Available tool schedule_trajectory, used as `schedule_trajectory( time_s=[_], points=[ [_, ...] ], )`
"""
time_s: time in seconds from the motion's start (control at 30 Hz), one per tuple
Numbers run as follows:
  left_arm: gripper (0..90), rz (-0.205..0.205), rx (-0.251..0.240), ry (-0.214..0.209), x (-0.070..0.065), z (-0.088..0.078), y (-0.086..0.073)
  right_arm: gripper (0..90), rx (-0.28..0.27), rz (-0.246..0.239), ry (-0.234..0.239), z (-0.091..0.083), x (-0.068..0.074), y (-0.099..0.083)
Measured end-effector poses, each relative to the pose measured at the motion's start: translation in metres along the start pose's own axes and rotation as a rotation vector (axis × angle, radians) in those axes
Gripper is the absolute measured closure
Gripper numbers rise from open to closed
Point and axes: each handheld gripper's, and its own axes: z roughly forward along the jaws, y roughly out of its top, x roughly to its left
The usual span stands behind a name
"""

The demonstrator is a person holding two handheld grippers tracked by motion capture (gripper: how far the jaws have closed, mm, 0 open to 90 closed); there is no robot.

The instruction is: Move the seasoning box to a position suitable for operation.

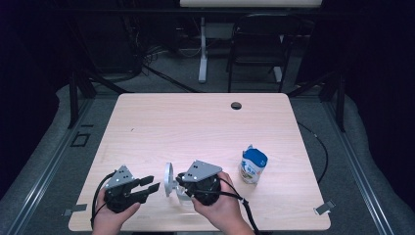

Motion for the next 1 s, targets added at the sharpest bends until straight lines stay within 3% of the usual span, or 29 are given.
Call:
schedule_trajectory(
  time_s=[0.47,0.67,0.9,1.0],
  points=[
    [62.0,-0.003,0.010,0.009,0.004,0.000,-0.001,72.4,0.012,0.020,-0.029,-0.012,-0.005,-0.018],
    [59.9,-0.023,0.001,0.015,0.007,0.001,-0.003,62.2,0.015,0.049,-0.066,-0.019,-0.007,-0.030],
    [58.5,-0.036,-0.006,0.027,0.011,-0.001,-0.004,61.1,0.000,0.054,-0.098,-0.028,-0.010,-0.044],
    [58.1,-0.046,-0.010,0.031,0.014,-0.002,-0.005,56.4,-0.005,0.065,-0.137,-0.035,-0.014,-0.050]
  ],
)
